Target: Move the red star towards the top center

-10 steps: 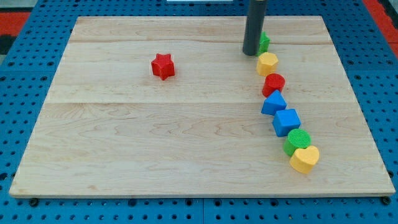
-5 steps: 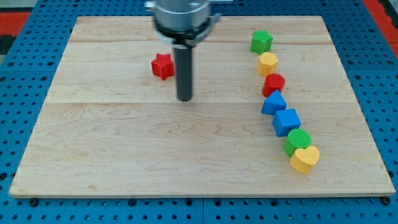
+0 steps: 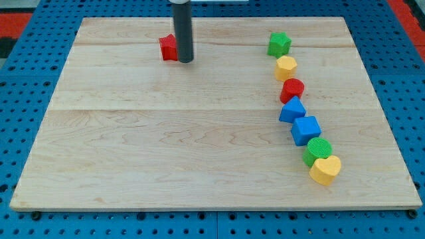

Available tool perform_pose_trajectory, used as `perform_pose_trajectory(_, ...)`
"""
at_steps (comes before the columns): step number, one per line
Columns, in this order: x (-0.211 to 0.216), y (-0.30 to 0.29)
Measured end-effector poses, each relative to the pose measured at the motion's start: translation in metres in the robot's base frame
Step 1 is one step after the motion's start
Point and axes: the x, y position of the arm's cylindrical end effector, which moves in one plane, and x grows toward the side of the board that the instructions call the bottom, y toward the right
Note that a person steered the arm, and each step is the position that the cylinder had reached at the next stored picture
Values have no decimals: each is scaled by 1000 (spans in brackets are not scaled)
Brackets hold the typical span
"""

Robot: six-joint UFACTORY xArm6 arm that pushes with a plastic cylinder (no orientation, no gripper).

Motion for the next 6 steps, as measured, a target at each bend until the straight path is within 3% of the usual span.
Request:
perform_pose_trajectory(1, -24, -64)
perform_pose_trajectory(2, -53, -87)
perform_pose_trajectory(3, -87, -85)
perform_pose_trajectory(5, -77, -17)
perform_pose_trajectory(6, -60, -16)
